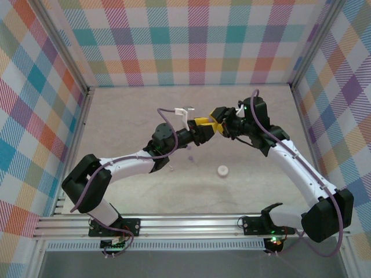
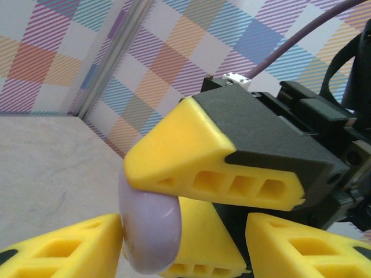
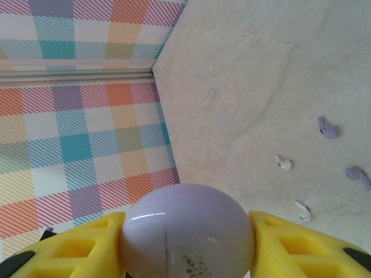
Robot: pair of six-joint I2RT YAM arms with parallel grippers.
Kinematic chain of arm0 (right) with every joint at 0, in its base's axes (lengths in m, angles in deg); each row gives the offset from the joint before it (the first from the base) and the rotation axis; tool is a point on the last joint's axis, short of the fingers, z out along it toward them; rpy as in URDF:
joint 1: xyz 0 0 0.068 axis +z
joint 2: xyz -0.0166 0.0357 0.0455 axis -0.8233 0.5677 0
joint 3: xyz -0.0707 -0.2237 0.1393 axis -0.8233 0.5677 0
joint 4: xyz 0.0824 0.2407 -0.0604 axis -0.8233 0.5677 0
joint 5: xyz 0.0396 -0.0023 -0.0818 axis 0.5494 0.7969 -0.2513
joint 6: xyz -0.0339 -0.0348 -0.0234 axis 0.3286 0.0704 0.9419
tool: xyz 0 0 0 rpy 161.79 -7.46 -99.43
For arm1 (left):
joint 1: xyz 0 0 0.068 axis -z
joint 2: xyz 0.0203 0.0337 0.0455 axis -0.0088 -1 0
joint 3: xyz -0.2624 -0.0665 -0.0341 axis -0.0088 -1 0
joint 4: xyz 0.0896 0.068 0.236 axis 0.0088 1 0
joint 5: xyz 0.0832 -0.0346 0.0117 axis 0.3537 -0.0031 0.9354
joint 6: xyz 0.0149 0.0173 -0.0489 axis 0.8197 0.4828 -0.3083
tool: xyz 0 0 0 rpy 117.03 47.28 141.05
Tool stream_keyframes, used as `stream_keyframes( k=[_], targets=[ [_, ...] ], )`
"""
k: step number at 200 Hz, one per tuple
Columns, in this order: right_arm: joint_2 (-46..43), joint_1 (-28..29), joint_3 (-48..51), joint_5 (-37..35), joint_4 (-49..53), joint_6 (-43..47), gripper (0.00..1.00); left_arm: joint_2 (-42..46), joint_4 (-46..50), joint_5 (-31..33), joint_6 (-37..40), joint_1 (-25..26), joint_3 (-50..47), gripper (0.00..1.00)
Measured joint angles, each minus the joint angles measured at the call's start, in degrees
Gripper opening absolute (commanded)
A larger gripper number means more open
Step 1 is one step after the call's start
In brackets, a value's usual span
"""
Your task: Insert the wireless bluetooth earbuds into the charging case
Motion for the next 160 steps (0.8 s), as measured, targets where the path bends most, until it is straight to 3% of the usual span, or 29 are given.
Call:
stream_keyframes(
  k=[55, 101, 120, 160],
  targets=[
    [-0.02, 0.74, 0.20, 0.04, -1.25, -1.62, 0.51, -1.68, 0.02, 1.03, -0.11, 0.00, 1.25, 0.45],
    [-0.11, 0.74, 0.48, -0.35, -2.08, -2.69, 0.57, -1.77, 1.33, 2.25, 0.33, -0.02, 1.79, 0.20],
    [-0.11, 0.92, 0.48, 0.07, -2.21, -2.71, 0.61, -1.77, 1.97, 1.70, 0.22, 0.04, 2.54, 0.12],
    [-0.11, 1.42, 0.44, 1.55, -2.08, -0.87, 0.78, -1.36, 4.37, 1.36, 0.31, 0.07, 3.17, 0.06]
  ],
)
